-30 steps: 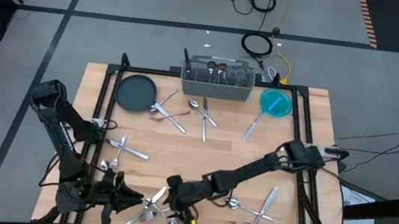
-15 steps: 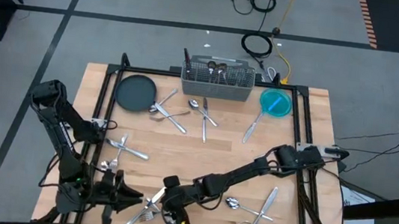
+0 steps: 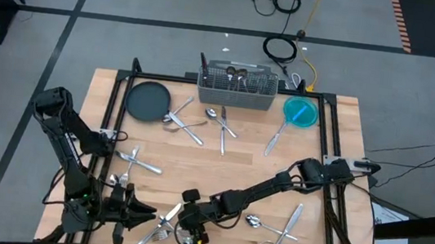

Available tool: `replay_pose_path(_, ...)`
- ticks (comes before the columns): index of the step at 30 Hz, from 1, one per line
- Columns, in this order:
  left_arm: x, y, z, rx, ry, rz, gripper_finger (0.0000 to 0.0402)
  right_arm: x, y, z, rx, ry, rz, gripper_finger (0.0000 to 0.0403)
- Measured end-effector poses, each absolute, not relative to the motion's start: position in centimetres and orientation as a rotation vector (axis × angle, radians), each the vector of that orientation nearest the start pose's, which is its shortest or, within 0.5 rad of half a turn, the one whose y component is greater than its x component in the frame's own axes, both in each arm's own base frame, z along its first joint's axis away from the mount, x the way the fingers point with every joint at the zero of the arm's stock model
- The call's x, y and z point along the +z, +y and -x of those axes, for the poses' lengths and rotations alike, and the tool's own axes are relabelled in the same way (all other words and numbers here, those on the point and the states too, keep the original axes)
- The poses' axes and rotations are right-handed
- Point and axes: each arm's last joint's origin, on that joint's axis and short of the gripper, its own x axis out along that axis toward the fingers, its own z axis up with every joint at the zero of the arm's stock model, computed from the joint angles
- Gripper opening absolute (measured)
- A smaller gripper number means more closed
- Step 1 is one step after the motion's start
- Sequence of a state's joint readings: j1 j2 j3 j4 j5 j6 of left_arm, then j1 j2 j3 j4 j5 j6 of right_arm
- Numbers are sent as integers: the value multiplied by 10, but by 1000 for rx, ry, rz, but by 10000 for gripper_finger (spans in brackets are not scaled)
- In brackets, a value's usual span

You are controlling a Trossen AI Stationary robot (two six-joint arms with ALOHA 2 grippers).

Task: Sort silverware
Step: Put the fork into the silverware basket

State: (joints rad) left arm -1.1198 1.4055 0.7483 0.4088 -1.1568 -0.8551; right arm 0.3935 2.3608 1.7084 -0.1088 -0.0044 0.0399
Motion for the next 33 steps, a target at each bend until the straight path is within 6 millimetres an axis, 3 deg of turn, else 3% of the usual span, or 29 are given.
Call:
replay_pose_path(7, 242, -244, -148, 78, 82, 623, 93, 121, 199, -468, 422, 762, 112, 129)
replay_pose_path(22, 240, -243, -147, 113, 75, 596, 93, 111, 197, -466, 373, 820, 144, 120)
replay_pose_path(26, 240, -242, -147, 117, 73, 596, 93, 104, 200, -463, 370, 851, 139, 86)
replay_pose_path(30, 240, -242, -147, 118, 73, 593, 93, 102, 202, -460, 353, 884, 126, 20)
replay_pose_path(33, 240, -242, -147, 118, 74, 593, 93, 101, 202, -459, 331, 903, 85, 15)
